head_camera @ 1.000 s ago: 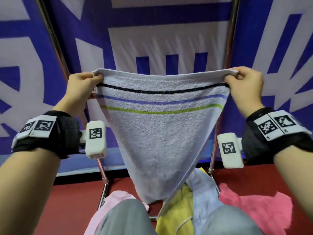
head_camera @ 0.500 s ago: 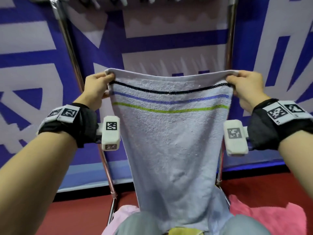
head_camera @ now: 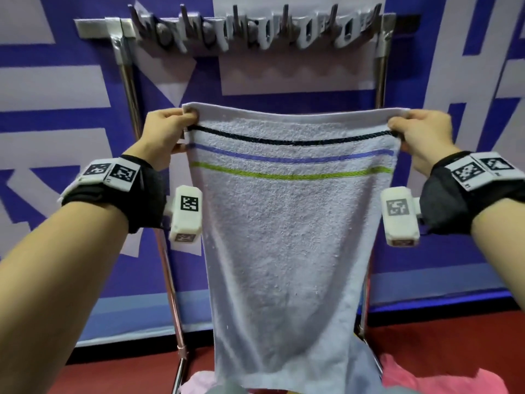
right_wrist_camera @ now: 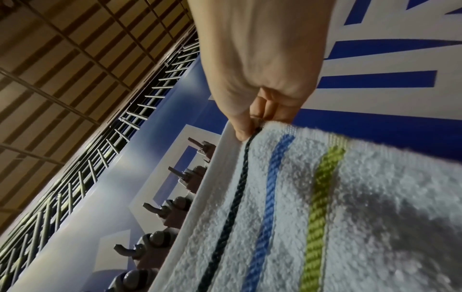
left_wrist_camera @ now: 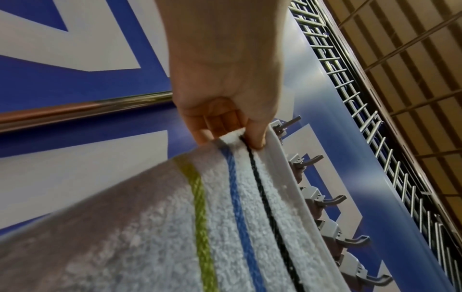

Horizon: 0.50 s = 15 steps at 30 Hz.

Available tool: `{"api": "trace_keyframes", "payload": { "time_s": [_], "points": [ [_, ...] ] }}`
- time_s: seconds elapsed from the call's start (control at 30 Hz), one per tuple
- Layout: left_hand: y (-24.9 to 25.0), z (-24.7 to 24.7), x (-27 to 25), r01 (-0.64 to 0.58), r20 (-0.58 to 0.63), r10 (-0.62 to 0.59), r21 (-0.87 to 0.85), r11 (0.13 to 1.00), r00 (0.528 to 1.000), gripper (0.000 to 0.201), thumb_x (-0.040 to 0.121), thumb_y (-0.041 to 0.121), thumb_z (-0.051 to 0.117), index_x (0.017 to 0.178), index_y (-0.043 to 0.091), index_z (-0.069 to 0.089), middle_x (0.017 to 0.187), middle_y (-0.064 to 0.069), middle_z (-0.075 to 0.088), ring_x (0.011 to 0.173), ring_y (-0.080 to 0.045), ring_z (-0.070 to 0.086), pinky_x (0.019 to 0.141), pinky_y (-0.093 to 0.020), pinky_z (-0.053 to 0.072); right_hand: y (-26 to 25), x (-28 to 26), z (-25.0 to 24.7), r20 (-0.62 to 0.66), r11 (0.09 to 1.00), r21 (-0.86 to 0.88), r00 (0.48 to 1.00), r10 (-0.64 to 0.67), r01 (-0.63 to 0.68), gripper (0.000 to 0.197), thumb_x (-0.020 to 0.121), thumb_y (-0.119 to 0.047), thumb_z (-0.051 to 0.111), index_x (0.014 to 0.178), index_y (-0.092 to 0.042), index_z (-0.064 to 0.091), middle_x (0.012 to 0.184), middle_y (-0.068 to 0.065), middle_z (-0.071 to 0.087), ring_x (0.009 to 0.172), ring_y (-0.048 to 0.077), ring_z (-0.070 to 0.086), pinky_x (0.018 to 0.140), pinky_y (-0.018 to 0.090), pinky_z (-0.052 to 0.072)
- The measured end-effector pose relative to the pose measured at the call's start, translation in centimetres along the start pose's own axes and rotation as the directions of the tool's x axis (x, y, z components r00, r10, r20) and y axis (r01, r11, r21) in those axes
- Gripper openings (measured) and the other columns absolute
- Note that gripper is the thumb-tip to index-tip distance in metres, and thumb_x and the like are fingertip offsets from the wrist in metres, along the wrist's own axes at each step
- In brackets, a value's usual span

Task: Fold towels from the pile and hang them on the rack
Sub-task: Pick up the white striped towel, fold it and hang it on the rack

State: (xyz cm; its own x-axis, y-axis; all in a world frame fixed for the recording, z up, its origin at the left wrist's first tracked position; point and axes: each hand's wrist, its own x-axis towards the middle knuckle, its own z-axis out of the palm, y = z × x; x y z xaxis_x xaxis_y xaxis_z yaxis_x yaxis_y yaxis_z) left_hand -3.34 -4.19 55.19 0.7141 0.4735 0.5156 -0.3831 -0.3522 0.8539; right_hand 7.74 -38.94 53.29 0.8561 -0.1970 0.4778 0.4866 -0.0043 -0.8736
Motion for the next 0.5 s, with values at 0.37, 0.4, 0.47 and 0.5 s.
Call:
{"api": "trace_keyframes", "payload": {
  "time_s": [0.37, 0.4, 0.47, 0.5],
  "points": [
    [0.4, -1.0, -0.2, 0.089, -0.006, -0.089, -0.025, 0.996, 0.996, 0.013, 0.088, 0.017, 0.062, 0.075, 0.019, 0.063, 0.055, 0.013, 0.06, 0.047, 0.002, 0.055, 0.044, -0.015, 0.047, -1.7, 0.6, 0.1, -0.036, 1.0, 0.006, 0.999, 0.009, -0.009, 0.012, 0.079, -0.002, 0.063, 0.088, -0.007, 0.068, 0.074, 0.0, 0.061, 0.071, 0.012, 0.06, 0.067, 0.026, 0.054],
    [0.3, -0.8, -0.1, 0.123, -0.006, -0.123, -0.037, 0.992, 0.992, 0.014, 0.087, 0.015, 0.061, 0.073, 0.018, 0.06, 0.047, 0.011, 0.055, 0.041, 0.001, 0.052, 0.042, -0.015, 0.046, -1.6, 0.7, -0.1, -0.056, 0.999, 0.0, 0.998, 0.032, -0.032, 0.008, 0.076, -0.002, 0.064, 0.079, -0.009, 0.067, 0.074, 0.001, 0.061, 0.075, 0.016, 0.062, 0.07, 0.03, 0.055],
    [-0.2, -0.3, 0.0, 0.226, 0.033, -0.225, -0.072, 0.971, 0.974, 0.019, 0.087, 0.011, 0.057, 0.069, 0.015, 0.051, 0.042, 0.007, 0.043, 0.033, -0.003, 0.042, 0.039, -0.014, 0.043, -1.1, 0.9, -0.3, -0.09, 0.993, -0.011, 0.989, 0.115, -0.116, 0.01, 0.074, -0.001, 0.065, 0.072, -0.01, 0.061, 0.073, 0.003, 0.06, 0.077, 0.019, 0.062, 0.067, 0.031, 0.056],
    [-0.5, 0.0, -0.1, 0.283, 0.071, -0.278, -0.077, 0.956, 0.958, 0.021, 0.087, 0.011, 0.055, 0.068, 0.015, 0.048, 0.045, 0.005, 0.039, 0.034, -0.004, 0.039, 0.038, -0.013, 0.042, -0.8, 0.8, -0.3, -0.094, 0.985, -0.011, 0.981, 0.172, -0.174, 0.01, 0.076, 0.0, 0.066, 0.076, -0.008, 0.06, 0.074, 0.004, 0.06, 0.074, 0.019, 0.062, 0.06, 0.028, 0.056]
  ]
}}
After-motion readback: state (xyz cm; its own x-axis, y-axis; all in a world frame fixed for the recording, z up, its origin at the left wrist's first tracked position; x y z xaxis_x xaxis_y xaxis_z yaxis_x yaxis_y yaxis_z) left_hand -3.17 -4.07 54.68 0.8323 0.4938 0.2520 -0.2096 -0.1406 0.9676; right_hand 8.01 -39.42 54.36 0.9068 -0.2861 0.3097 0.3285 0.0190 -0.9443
